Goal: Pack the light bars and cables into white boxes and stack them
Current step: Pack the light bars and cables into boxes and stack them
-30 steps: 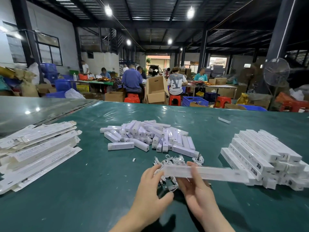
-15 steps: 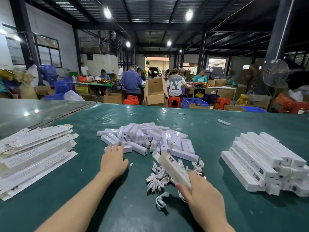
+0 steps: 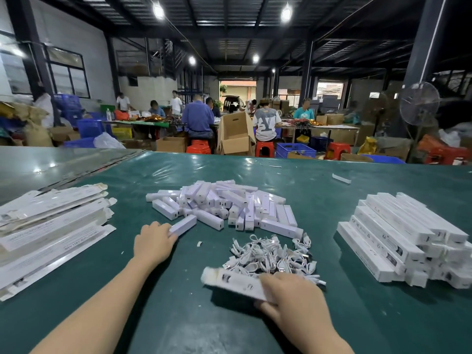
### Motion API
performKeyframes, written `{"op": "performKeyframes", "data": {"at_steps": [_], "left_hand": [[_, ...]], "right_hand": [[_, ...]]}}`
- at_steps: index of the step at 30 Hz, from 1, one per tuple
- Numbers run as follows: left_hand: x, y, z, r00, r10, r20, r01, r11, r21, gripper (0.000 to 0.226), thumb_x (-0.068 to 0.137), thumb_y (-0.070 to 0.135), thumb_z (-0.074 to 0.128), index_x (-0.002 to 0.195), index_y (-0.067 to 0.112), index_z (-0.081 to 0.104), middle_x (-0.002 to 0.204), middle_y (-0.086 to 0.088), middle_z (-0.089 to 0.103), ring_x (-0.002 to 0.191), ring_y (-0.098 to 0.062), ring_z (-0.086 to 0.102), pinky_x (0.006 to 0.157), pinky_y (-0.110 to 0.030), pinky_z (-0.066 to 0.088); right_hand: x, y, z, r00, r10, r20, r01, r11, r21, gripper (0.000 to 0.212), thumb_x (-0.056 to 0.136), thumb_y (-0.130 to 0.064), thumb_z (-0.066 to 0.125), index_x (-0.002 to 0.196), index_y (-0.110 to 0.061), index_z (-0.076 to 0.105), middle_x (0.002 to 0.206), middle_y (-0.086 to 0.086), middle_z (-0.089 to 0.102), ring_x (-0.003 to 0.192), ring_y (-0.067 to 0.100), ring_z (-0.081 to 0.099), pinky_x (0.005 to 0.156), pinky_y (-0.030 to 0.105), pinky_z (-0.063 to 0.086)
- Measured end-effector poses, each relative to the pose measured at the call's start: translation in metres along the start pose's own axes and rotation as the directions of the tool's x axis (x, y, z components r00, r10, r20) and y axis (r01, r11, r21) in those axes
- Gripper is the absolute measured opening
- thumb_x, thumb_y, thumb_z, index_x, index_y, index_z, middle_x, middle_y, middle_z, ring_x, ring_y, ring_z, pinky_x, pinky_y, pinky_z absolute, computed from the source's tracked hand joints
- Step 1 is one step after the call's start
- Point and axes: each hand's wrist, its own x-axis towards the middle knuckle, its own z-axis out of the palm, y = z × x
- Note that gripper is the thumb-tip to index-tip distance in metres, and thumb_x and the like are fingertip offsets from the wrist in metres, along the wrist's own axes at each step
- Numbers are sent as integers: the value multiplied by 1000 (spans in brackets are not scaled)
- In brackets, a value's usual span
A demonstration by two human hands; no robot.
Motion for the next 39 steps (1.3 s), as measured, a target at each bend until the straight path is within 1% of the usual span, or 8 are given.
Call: {"op": "performKeyframes", "data": {"at_steps": [2,4,6,9,16,23,35,39], "left_hand": [[-20,2,-3,998,-29,-55,1,898,-440,18,94,26,50,84,14,58,86,-9,58,85,-29,55,65,-33,41],[-40,3,-13,998,-39,45,59,580,-812,11,92,19,58,85,12,63,77,-7,62,68,-21,58,58,-29,47],[-59,2,-27,975,92,200,159,335,-929,10,82,19,69,80,10,64,68,-3,62,55,-12,57,46,-21,46],[-79,2,-42,914,275,298,244,214,-946,23,59,27,67,65,9,52,53,-1,48,41,-9,39,38,-16,30],[-96,12,-47,913,322,252,158,291,-943,40,44,36,60,62,6,42,45,3,31,38,-8,22,37,-12,19],[-99,18,-45,932,300,201,77,378,-922,33,43,38,56,57,10,48,45,4,30,38,-8,22,38,-14,21],[-96,19,-46,956,249,153,72,306,-949,39,45,40,55,63,8,40,44,7,32,38,-7,24,38,-15,24],[-95,14,-51,944,302,130,-25,461,-887,30,45,43,52,55,16,42,46,2,33,44,-13,28,44,-20,25]], "right_hand": [[-3,4,-6,997,50,-67,-55,996,-74,37,73,-49,68,99,-25,59,91,-5,62,88,17,59,81,30,41],[-5,8,-5,980,84,-181,-93,995,-43,43,42,-34,90,78,-24,68,63,-2,60,58,17,61,70,38,53],[-5,13,2,966,141,-217,-144,990,0,43,41,-24,91,79,-23,70,62,-3,60,58,18,61,75,44,52],[-9,18,6,958,201,-205,-188,979,81,32,70,-25,76,101,-25,68,84,-3,64,82,21,61,99,42,31],[-12,18,4,950,135,-283,-100,986,136,28,61,-31,76,88,-26,72,72,-9,64,66,16,61,77,29,25],[-14,21,-1,972,152,-181,-124,979,160,38,80,-42,65,117,-39,59,100,-13,61,86,10,47,80,23,19],[-16,17,-9,961,13,-277,37,984,172,38,68,-49,61,95,-25,73,70,-10,63,58,13,57,57,29,44],[-17,17,-8,958,32,-286,18,985,172,43,74,-55,48,93,-25,73,69,-12,61,57,10,50,64,26,40]]}}
